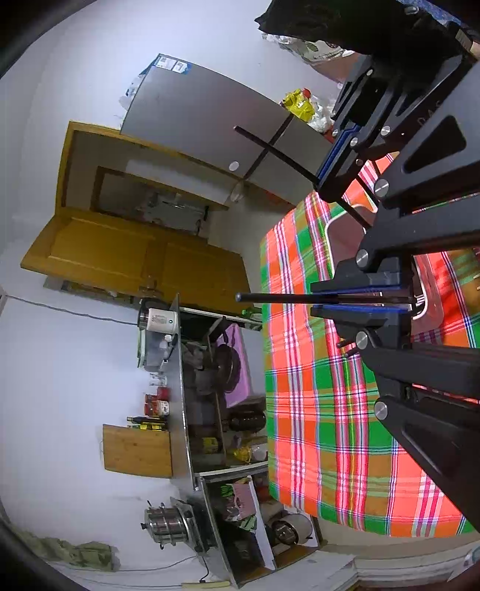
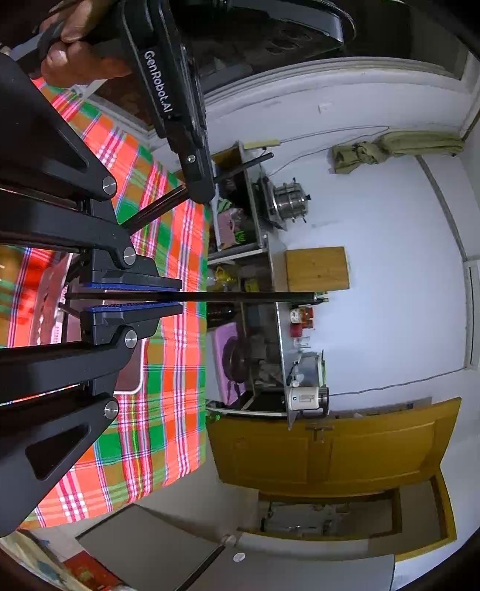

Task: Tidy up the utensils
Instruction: 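Lower the chopsticks into the basket and open both tools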

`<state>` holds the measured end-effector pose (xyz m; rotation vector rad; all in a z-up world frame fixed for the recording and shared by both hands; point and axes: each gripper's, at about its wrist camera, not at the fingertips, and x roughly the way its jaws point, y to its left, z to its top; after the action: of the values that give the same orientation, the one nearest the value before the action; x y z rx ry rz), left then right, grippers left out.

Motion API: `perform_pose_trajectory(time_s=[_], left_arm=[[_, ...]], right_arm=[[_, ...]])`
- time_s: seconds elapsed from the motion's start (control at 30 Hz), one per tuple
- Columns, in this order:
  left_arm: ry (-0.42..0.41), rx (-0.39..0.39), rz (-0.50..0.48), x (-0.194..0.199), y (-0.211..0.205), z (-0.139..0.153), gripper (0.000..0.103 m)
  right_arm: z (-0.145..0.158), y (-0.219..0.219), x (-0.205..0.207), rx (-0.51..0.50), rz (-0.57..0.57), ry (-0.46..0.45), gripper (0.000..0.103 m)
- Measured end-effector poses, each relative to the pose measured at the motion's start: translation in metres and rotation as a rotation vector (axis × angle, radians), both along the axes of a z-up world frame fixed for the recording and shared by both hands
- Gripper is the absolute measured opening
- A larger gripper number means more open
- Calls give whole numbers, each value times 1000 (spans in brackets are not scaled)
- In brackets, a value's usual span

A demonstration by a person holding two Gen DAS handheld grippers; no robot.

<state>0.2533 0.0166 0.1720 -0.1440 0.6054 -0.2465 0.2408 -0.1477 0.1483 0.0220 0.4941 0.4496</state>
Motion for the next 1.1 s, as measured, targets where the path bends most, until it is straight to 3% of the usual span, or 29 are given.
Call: perform_pose_trajectory(time_s=[0.57,1.0,1.1], left_arm=[[89,-11,-15,10,7,-50,5],[96,2,-8,6,6,-55,6],[81,7,-4,1,6,-49,12]], right_arm=[[-33,14,10,-69,16,81,5],[-39,4,14,-57,1,116,7],[-35,2,11,-52,6,104,10]])
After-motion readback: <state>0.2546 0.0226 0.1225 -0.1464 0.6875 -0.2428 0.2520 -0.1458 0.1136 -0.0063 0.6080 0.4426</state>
